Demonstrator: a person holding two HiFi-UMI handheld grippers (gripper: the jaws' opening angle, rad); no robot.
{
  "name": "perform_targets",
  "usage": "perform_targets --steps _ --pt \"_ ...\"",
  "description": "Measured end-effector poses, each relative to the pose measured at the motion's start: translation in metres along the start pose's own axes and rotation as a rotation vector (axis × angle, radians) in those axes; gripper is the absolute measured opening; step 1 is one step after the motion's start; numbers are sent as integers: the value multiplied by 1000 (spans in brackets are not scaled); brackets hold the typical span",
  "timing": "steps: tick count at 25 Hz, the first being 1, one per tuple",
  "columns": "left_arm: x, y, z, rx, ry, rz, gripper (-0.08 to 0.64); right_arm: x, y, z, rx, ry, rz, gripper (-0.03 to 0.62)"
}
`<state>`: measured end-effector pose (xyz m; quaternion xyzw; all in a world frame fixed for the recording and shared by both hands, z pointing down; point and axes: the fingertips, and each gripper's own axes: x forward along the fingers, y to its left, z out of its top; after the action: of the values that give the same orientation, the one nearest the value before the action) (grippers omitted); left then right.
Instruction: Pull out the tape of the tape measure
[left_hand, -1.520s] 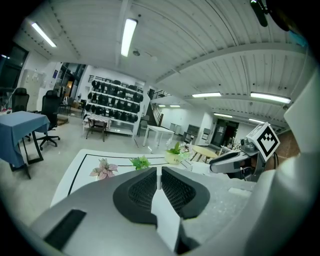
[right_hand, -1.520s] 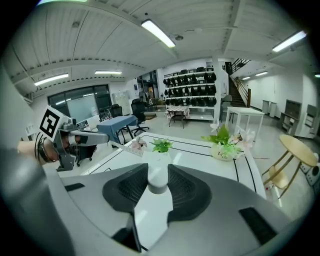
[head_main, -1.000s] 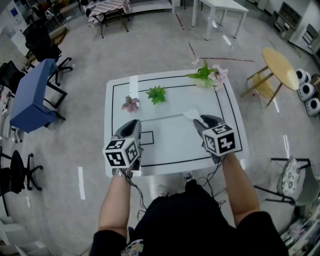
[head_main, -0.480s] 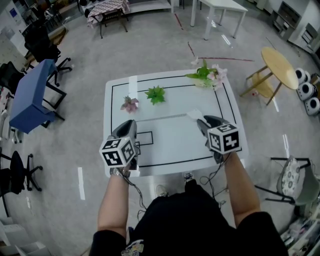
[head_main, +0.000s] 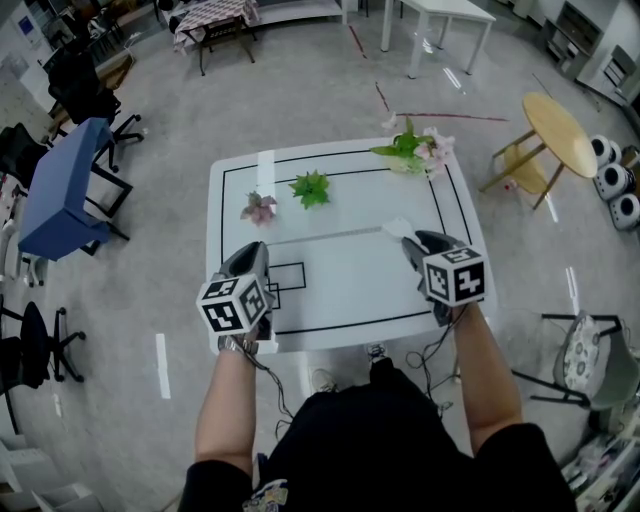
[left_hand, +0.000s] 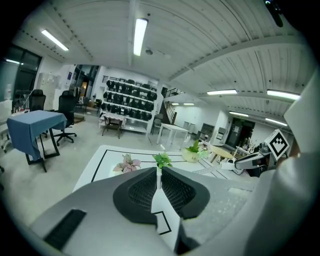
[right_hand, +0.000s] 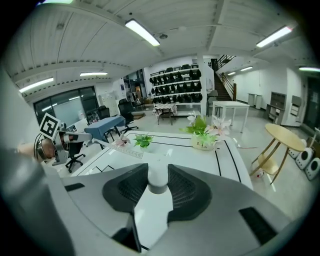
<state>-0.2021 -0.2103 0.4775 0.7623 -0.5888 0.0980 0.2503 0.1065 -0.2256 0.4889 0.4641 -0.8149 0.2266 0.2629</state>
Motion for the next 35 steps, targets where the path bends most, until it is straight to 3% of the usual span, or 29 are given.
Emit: perform_targets --steps 35 --pt "41 5 -40 5 104 2 32 36 -15 -30 -19 49 -7 121"
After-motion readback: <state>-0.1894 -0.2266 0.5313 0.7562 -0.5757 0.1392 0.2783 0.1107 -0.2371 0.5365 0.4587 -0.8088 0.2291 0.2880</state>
